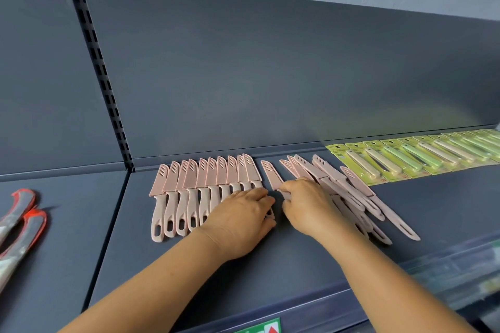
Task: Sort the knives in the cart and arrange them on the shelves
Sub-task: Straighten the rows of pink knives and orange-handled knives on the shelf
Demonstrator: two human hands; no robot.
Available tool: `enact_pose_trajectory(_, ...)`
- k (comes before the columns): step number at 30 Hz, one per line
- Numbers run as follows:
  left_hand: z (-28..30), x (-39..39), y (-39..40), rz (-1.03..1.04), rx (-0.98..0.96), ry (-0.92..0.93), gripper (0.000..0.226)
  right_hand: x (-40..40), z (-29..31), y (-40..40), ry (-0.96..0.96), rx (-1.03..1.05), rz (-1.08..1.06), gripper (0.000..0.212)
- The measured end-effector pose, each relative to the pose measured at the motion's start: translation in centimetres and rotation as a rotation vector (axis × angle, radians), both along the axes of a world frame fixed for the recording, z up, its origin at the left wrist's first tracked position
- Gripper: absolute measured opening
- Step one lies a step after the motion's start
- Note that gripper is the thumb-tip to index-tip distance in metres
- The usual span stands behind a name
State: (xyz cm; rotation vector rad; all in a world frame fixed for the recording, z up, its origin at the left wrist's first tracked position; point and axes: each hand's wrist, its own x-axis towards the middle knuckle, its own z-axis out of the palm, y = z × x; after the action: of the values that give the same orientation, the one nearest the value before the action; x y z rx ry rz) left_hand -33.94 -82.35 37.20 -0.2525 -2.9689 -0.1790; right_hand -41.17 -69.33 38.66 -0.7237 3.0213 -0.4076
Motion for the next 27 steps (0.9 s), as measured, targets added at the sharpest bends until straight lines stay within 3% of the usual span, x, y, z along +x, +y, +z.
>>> enact_pose_trajectory(3,0.1,-0.1,0.2,0.013,0.009,0.019,0.041,0.0,0.3,-0.9,-0.009,-0.052,-0.027,0.011)
enact_pose_trajectory(12,0.2,-0.2,0.1,0.033,0.012,0.027,0.035,-1.5,0.2,-2.2,-0.126,-0.224,-0.073,0.018)
enact_pose_trajectory(22,0.0,-0.4,-0.1,0.027,0.027,0.033,0.04,-1.4,-0.1,-2.0,-0.128,-0.267,-0.019,0.022)
enact_pose_trajectory(27,0.3,-0.3,0.2,0.019,0.022,0.051,0.05,-1.7,0.0,0.4,0.099,-0.126,-0.075,0.027)
